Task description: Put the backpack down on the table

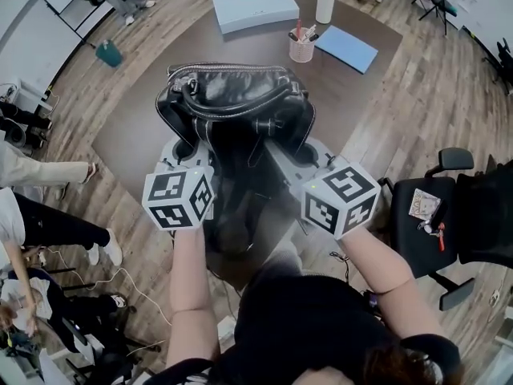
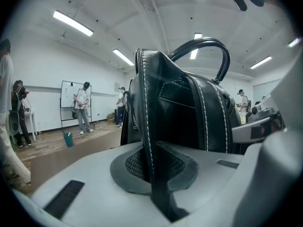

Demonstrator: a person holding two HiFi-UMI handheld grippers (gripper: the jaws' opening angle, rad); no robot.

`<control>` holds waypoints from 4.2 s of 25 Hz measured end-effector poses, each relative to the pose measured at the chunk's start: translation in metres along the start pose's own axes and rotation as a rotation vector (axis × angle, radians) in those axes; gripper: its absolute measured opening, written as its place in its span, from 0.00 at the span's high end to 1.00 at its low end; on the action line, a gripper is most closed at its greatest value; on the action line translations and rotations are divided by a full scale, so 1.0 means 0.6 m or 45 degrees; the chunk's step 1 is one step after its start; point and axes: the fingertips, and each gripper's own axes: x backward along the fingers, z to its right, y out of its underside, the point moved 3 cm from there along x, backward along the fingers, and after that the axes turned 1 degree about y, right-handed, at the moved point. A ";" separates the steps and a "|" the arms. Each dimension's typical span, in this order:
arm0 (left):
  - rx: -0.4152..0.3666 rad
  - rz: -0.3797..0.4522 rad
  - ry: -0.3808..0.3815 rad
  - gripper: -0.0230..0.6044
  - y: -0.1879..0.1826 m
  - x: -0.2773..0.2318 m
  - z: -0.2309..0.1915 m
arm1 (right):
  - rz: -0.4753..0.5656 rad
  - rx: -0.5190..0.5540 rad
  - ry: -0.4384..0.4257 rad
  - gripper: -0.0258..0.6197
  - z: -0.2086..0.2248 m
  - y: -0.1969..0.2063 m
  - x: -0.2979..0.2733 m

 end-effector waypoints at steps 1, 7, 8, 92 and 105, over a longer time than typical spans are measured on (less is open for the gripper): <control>-0.002 -0.003 0.010 0.90 0.000 -0.016 0.002 | 0.003 -0.003 0.014 0.89 0.013 -0.001 -0.003; -0.022 -0.002 0.066 0.90 -0.009 -0.106 0.007 | 0.031 0.003 0.102 0.89 0.092 -0.011 -0.032; -0.021 -0.002 0.074 0.90 -0.010 -0.119 0.006 | 0.035 0.006 0.118 0.89 0.103 -0.013 -0.038; 0.205 0.361 0.310 0.87 0.019 0.063 0.150 | 0.305 0.058 0.516 0.93 0.103 0.032 0.221; 0.131 0.193 0.266 0.89 0.047 0.097 0.174 | 0.235 0.093 0.542 0.93 0.076 0.046 0.254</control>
